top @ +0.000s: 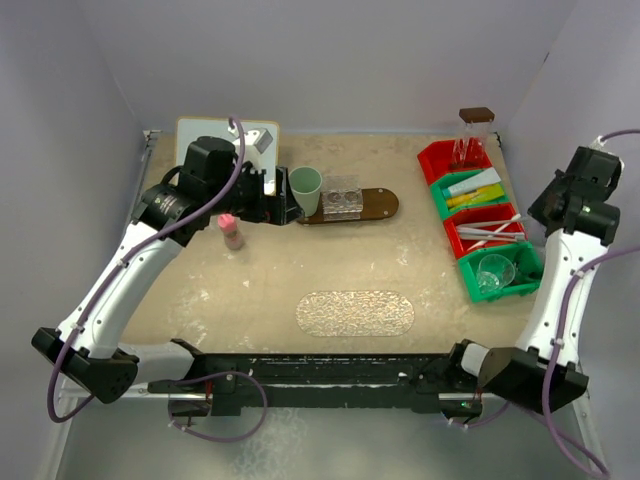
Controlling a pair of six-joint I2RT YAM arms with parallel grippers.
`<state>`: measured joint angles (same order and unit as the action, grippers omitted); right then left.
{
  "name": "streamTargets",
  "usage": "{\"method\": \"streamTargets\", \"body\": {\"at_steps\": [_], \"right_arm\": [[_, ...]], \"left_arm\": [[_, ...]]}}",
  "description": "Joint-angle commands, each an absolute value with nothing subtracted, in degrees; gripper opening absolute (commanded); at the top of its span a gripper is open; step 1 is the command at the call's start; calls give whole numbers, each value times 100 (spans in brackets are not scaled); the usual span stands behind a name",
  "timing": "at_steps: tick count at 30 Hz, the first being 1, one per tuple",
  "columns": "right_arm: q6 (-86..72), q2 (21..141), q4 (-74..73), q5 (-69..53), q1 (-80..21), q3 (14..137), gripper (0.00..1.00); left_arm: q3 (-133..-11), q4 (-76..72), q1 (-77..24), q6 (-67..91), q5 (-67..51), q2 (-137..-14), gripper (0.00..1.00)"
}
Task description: Prepare toiletry sets of a toothbrush and toothpaste on the tray
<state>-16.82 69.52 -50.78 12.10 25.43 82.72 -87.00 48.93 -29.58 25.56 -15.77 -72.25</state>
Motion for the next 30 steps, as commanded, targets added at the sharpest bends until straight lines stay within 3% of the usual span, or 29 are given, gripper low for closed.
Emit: {"method": "streamTargets", "body": {"at_steps": [1,5,11,18,30], "right_arm": [[-1413,6869,-4749,9,1823,8751,0],[-1069,7315,-4171,-206,420,8842,0],[-595,8719,-4150,-134,-736,9813,0],[-432,10377,-4638,29,-1360,11234,0],[-748,11857,-5056,465,-1931,12398,0]], "left_arm": [[-8902,4662,-2918,2650,-1454,-7199,95],[-8878,4574,-2918,2731,-1278,-7187,95],[-8862,4551,-2918,2768,-960,-7172,95],[-9027,4675,-2918,2706,-595,-7291,94],[-9350,4971,-2918,2487,-206,-7489,94]]}}
